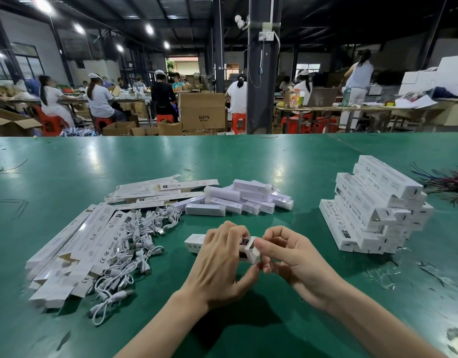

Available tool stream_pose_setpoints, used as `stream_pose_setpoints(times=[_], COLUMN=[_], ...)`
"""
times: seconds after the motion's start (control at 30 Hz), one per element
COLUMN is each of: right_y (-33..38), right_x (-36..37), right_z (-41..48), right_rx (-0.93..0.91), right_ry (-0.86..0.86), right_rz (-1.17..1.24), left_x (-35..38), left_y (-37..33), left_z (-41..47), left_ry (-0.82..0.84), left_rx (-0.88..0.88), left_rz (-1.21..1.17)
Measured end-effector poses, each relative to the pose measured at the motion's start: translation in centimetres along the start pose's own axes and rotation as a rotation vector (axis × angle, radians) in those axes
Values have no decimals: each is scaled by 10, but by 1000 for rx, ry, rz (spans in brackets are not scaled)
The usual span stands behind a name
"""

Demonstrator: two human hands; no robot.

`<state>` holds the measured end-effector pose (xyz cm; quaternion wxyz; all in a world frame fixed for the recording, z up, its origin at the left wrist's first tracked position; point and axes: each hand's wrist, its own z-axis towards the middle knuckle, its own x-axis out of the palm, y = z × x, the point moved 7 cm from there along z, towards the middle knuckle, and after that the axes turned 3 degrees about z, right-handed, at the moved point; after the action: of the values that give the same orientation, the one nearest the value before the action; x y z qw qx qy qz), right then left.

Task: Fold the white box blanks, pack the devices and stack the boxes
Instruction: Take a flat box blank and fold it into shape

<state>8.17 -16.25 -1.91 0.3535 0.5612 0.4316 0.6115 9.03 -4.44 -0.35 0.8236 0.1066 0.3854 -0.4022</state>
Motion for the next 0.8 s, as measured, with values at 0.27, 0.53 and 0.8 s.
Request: stream_pose_setpoints(times=[0.27, 0.53, 0.8], right_y=[-5, -5, 1], right_x=[-2, -2, -3], right_z=[2, 3, 1], right_rx=[-27, -28, -119], right_ry=[-21, -1, -35], right_rz=[-48, -31, -112], left_x=[0, -1, -1], left_y=[-4, -8, -10], left_z=[-1, 1, 2], left_ry=[17, 12, -13], left_rx=[20, 44, 40], left_rz=[60, 112, 114])
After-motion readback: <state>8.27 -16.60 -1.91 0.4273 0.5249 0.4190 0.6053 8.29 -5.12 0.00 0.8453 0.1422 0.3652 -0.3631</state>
